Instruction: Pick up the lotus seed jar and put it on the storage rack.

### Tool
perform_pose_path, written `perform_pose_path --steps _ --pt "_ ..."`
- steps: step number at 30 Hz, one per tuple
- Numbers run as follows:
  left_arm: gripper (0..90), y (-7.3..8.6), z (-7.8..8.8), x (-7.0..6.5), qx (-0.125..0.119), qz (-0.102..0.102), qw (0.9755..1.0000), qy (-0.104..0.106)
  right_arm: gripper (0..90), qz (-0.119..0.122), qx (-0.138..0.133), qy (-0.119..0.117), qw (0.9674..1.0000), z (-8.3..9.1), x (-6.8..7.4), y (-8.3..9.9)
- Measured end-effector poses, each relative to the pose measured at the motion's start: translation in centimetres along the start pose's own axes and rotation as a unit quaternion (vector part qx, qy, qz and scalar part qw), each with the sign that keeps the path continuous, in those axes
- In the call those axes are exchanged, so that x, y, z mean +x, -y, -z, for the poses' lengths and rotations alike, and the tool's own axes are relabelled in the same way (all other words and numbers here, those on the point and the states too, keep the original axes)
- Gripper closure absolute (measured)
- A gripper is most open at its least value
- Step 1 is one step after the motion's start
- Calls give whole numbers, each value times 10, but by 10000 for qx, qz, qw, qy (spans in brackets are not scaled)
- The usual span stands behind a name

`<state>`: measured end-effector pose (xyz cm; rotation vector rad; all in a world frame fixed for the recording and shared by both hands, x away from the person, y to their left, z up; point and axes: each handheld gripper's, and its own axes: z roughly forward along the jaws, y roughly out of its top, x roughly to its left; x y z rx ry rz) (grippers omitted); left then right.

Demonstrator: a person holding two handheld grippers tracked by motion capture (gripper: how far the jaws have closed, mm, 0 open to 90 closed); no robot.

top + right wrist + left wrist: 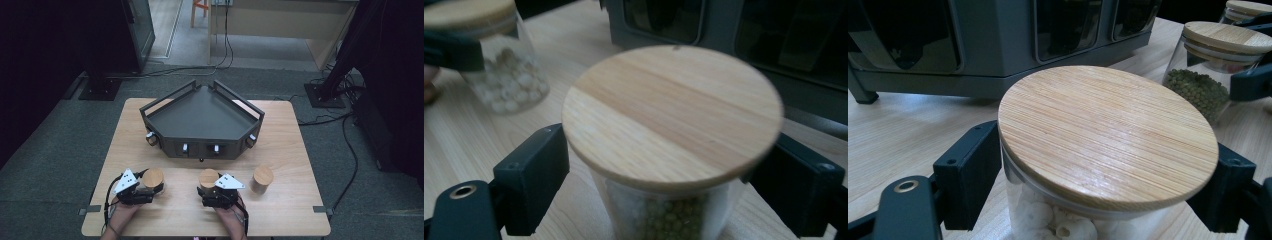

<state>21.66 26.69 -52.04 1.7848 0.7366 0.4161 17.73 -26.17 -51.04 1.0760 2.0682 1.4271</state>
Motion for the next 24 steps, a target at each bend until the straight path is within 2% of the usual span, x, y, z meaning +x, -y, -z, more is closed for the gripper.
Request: perform_pose_path --steps 5,8,10,15,24 --pt "175 -2 -1 -2 70 -118 9999 -2 45 -313 -273 -248 9988 4 -14 8" --pt "175 -4 -2 -5 104 -158 9998 -44 8 -601 -437 -218 9970 7 -18 14" --pt "176 -4 -2 -5 110 -131 9998 -64 9 -711 -422 -228 9963 7 -21 14" --pt "176 -1 -1 -2 41 -29 10000 -39 13 -509 -310 -248 9979 6 -18 10" --pt "176 -2 -1 -3 51 -49 10000 -43 16 -420 -230 -247 9985 6 -16 8"
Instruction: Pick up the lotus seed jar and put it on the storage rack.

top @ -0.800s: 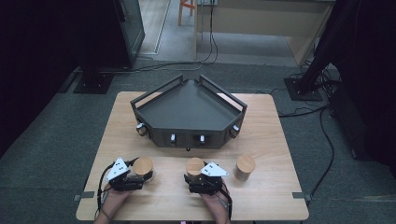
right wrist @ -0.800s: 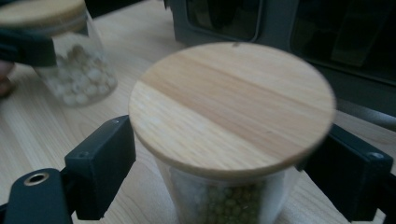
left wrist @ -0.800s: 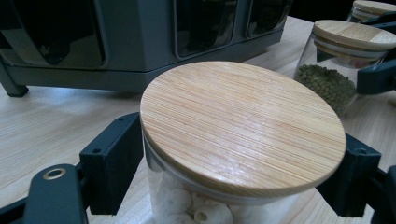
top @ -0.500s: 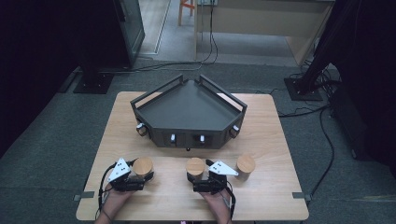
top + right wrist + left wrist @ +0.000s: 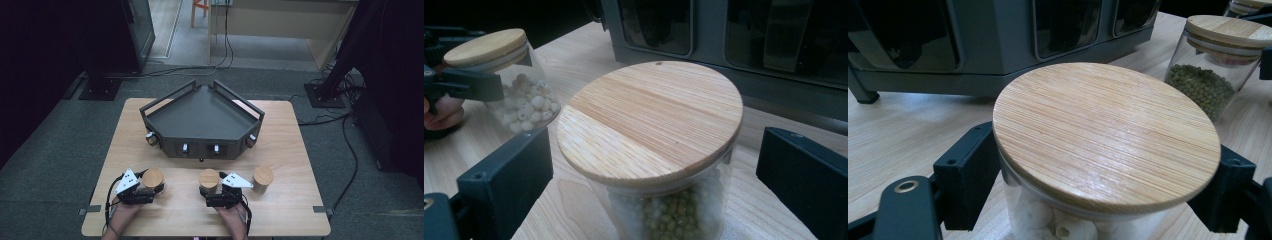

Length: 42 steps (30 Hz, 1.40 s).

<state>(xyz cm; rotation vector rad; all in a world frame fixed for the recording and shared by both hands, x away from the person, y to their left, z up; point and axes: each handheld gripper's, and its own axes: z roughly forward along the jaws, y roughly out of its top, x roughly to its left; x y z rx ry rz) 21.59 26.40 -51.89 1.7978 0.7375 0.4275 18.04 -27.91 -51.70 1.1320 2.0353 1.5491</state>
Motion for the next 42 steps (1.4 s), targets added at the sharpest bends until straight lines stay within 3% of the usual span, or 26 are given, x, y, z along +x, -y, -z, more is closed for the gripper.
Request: perform_pose_path --steps 13,21,31,35,42 --pt "177 -1 0 -1 27 -15 10000 -28 29 92 66 -39 9999 -1 1 -2" --pt "175 0 0 1 0 79 10000 28 30 106 76 -36 9999 -1 1 -2" --pt "178 -1 -1 -5 17 -93 9999 -100 30 164 129 -36 9998 -2 2 -3" --pt "232 1 0 -5 -21 -156 9998 -82 30 149 119 -27 9998 -2 2 -3" --pt "243 1 -1 -6 -32 -186 9998 -91 30 202 166 8 9997 -3 4 -4"
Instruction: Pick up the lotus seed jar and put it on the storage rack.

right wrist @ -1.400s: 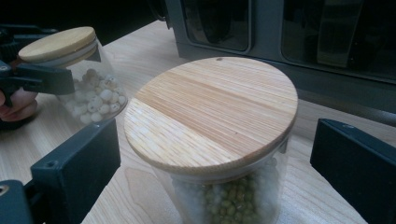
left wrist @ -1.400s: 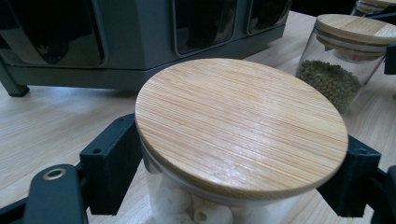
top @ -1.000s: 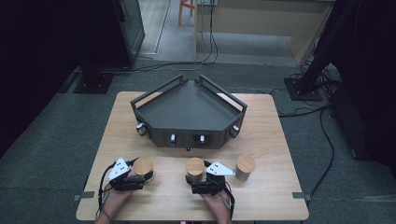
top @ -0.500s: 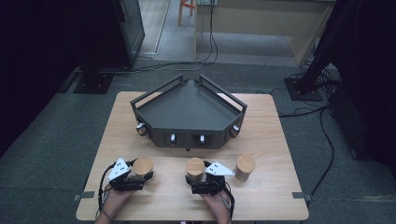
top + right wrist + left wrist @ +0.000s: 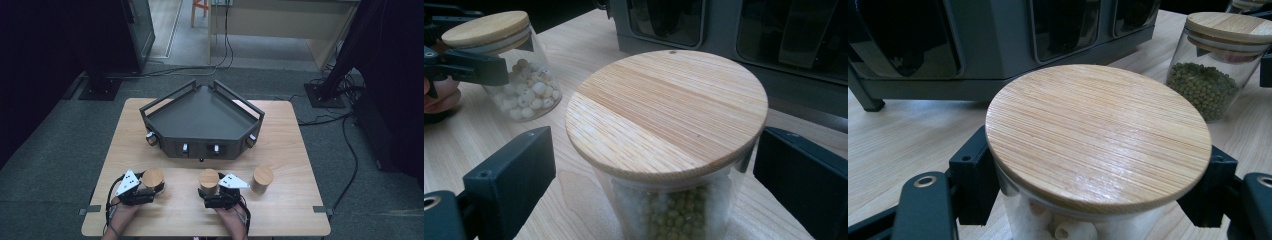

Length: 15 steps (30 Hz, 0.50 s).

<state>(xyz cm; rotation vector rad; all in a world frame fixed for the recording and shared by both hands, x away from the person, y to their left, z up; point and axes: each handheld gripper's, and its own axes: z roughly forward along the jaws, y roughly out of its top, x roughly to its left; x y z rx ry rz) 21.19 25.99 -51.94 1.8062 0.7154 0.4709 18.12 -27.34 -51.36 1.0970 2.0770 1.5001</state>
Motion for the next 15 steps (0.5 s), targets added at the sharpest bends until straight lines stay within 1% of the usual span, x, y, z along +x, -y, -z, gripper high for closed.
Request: perform_pose_path --steps 4,10,11,12,15 --pt "245 0 -1 0 -3 -13 10000 -10 30 16 10 12 10000 0 1 0" --pt "246 -1 -1 0 -10 84 10000 -8 30 82 54 36 9999 -1 2 -1" --pt "246 -2 0 1 -6 146 9999 7 30 91 53 38 9999 -1 3 -1" --pt "246 -2 0 1 -19 157 9999 10 30 90 52 37 9999 -1 3 -1" --pt "246 -3 1 -3 -51 95 9999 -38 30 85 49 55 9999 -1 3 -1"
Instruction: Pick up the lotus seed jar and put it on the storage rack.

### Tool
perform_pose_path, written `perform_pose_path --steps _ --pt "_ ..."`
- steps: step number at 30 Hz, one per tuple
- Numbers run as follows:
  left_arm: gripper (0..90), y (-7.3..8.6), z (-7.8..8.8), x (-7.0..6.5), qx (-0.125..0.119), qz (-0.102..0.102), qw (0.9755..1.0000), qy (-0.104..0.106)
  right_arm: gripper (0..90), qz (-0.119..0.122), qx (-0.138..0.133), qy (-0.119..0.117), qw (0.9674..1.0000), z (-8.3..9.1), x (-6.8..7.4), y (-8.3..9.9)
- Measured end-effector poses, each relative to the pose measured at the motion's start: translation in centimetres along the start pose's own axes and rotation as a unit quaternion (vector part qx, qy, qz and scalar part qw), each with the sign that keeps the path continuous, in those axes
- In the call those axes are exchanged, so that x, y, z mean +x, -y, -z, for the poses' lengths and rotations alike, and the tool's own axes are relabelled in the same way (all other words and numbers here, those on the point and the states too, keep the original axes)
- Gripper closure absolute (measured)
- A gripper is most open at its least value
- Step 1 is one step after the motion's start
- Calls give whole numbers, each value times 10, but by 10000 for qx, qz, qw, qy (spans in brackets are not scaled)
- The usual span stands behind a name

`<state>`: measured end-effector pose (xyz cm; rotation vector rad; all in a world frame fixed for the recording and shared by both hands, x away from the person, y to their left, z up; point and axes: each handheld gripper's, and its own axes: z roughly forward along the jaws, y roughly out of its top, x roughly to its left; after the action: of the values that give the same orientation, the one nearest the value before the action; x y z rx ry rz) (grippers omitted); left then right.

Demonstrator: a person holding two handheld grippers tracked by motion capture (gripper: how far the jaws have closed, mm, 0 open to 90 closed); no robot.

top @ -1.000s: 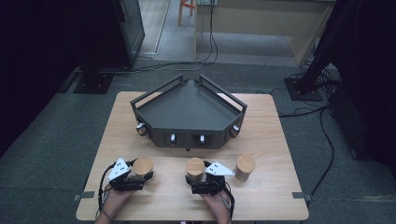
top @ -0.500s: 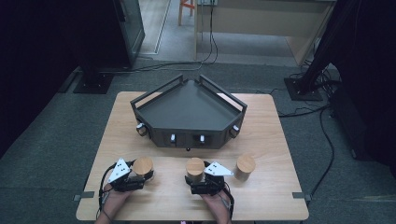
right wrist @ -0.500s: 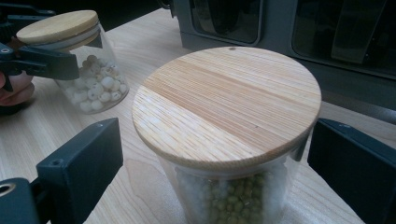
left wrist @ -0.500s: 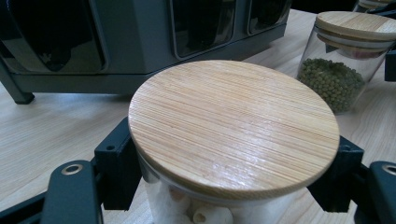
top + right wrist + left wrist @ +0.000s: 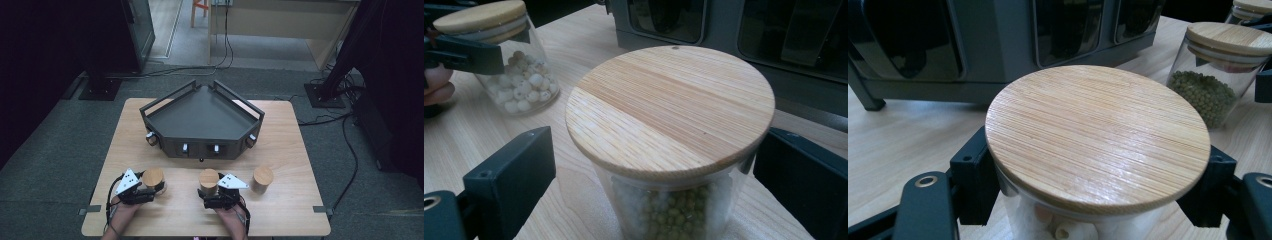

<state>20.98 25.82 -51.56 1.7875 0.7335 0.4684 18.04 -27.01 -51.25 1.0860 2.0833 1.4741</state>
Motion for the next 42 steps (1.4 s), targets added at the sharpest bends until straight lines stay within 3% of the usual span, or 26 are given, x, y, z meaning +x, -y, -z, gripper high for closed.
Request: perform_pose_path --steps 7,11,14,21,42 --pt "246 -6 1 -7 7 -160 9999 15 30 18 16 37 10000 0 2 0" --pt "246 -9 1 -2 -95 135 9997 157 30 10 20 48 10000 -1 2 0" --pt "246 -13 2 0 -174 198 9994 223 30 22 52 75 10000 -1 3 -1" --pt "246 -27 2 -2 -64 -110 9998 143 30 12 41 69 10000 -1 3 -1" --pt "247 -51 2 -1 -68 -300 9995 90 30 46 50 155 9999 -1 6 -1"
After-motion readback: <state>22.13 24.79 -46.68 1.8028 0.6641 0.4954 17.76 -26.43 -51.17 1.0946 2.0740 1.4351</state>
